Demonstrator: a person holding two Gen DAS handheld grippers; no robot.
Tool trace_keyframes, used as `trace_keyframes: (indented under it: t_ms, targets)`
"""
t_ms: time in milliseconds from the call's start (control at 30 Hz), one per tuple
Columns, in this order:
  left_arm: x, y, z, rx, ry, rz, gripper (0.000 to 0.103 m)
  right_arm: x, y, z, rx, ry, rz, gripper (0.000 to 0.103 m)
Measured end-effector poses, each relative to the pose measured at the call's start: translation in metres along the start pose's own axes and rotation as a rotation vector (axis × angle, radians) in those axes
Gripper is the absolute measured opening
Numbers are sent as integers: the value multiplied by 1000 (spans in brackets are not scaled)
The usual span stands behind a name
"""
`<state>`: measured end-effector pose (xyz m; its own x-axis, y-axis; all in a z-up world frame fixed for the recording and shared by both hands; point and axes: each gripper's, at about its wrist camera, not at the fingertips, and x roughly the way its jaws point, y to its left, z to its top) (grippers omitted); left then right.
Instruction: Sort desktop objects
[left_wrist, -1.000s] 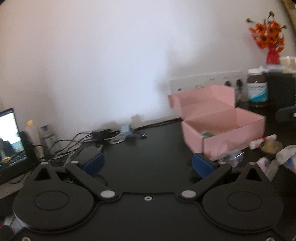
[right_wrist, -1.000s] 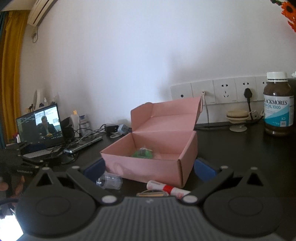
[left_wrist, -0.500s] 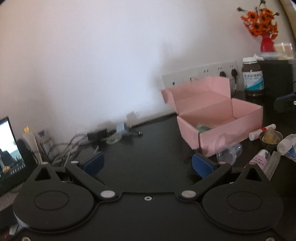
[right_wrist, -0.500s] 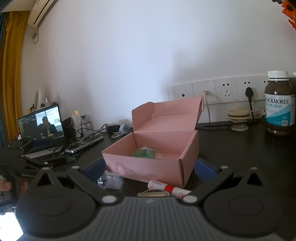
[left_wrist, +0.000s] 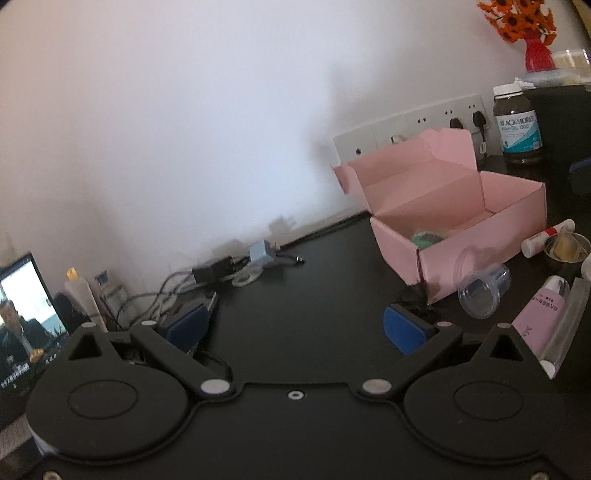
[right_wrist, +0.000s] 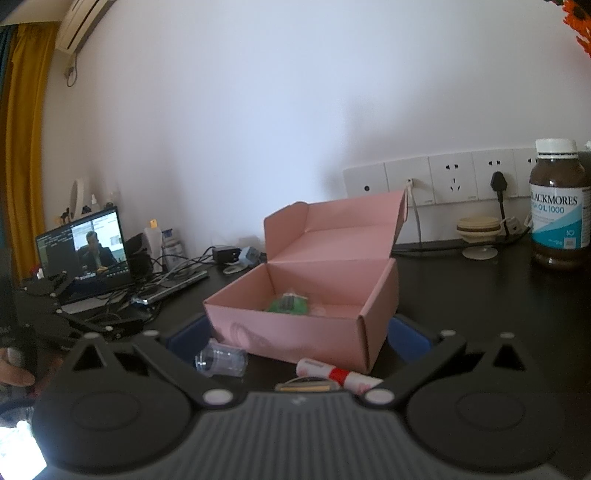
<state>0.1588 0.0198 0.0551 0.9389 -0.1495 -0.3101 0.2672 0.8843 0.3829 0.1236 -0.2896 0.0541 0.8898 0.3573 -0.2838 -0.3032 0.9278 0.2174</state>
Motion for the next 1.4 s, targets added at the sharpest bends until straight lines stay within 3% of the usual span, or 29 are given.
trace_keyframes:
  t_ms: [133, 533, 767, 1033, 1400]
  targets:
    - [-1, 0, 2, 9, -23, -3, 103, 0, 0, 0, 0, 1, 1, 102]
    - [15, 14, 0, -53, 58, -58, 103, -1, 0, 1, 6, -1, -11, 102]
    - [21, 19, -1, -86, 59, -108, 103, 0, -2, 1, 19, 1, -25, 102]
    - [22, 3, 4, -65, 26, -208, 103, 0, -2, 1, 13, 1, -24, 102]
    - [37, -22, 9, -41, 65, -255, 98, -1, 0, 1, 6, -5, -22, 102]
